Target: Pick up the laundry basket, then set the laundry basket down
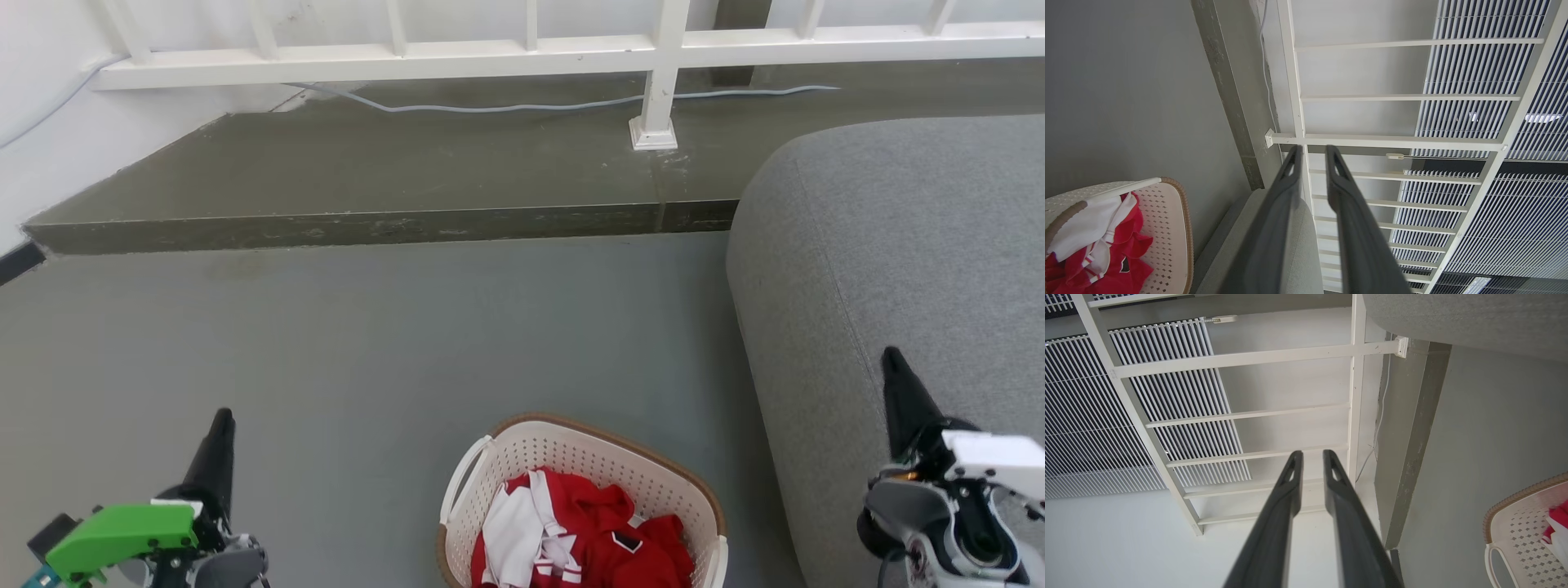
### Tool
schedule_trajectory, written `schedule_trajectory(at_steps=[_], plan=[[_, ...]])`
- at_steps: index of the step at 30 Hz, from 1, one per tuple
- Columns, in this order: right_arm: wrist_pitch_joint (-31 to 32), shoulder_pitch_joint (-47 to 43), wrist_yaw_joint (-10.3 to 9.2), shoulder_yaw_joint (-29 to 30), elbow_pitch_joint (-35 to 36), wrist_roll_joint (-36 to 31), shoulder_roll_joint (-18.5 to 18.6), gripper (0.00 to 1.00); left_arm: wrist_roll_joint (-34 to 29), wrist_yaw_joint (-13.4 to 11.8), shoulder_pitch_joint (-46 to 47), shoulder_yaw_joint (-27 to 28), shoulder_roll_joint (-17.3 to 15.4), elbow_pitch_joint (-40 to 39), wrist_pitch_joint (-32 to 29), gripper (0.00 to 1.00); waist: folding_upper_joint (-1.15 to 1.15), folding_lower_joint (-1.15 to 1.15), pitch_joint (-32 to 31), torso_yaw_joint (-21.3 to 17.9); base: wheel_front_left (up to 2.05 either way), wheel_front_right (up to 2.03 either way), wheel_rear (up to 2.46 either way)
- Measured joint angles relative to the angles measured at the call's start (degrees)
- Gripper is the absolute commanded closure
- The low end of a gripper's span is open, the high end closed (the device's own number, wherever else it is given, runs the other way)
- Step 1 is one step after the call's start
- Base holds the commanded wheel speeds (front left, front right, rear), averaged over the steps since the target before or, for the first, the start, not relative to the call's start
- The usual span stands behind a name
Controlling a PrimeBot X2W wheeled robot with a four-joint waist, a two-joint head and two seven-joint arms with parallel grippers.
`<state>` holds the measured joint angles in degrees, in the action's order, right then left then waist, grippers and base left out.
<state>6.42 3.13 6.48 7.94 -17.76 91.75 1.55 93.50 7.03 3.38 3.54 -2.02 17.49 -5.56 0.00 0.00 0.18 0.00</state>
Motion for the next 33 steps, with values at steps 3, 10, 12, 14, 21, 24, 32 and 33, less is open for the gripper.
schedule_trajectory(at_steps=[3, 10, 12, 14, 21, 24, 32, 33], plan=[[0.0, -1.2, -0.01, -0.2, -0.6, 0.0, -0.5, 0.0, 0.0, 0.0, -0.9, -0.1, 0.5, 0.6, 0.1, 0.0, 0.0, 0.0, 0.0, 0.0, 0.0, 0.0, 0.0], [-0.4, -1.2, -0.01, -0.9, 0.0, -0.6, -0.4, 0.0, 0.0, 0.0, -0.9, -0.5, 0.5, 0.0, 1.2, 0.0, 0.0, 0.0, 0.1, 0.0, 0.0, 0.0, 0.0], [-0.7, -1.2, -0.01, -1.1, 0.3, -0.7, -0.4, 0.0, 0.0, 0.0, -0.9, -0.8, 0.5, -0.3, 1.7, 0.0, 0.0, 0.0, 0.1, 0.0, 0.0, 0.0, 0.0], [-0.9, -1.2, -0.01, -1.4, 0.6, -1.1, -0.4, 0.0, 0.0, 0.0, -0.9, -1.1, 0.5, -0.7, 2.2, 0.0, 0.0, 0.0, 0.1, 0.0, 0.0, 0.0, 0.0], [-2.1, -1.2, -0.01, -2.4, 1.4, -2.5, -0.1, 0.0, -1.7, 0.0, -0.9, -2.2, 0.5, -1.8, 3.3, 0.0, 0.0, 0.0, 0.2, 0.0, 0.0, 0.0, 0.0], [-2.7, -1.2, -0.01, -3.1, 1.8, -3.8, 0.2, 0.0, -2.2, 0.0, -0.9, -2.7, 0.5, -2.3, 4.0, 0.0, 0.0, 0.0, 0.3, 0.0, 0.0, 0.0, 0.0], [-4.8, -1.1, 0.0, -5.7, 3.1, -7.3, 1.7, 0.0, -6.7, 0.0, -0.9, -4.6, 0.0, -3.4, 5.6, 0.0, 0.0, 0.0, 0.5, 0.0, 0.0, 0.0, 0.0], [-5.0, -1.1, 0.0, -6.0, 3.3, -7.9, 2.0, 0.0, -7.8, 0.0, -0.9, -5.0, -0.3, -3.5, 5.7, 0.0, 0.0, 0.0, 0.5, 0.0, 0.0, 0.0, 0.0]])
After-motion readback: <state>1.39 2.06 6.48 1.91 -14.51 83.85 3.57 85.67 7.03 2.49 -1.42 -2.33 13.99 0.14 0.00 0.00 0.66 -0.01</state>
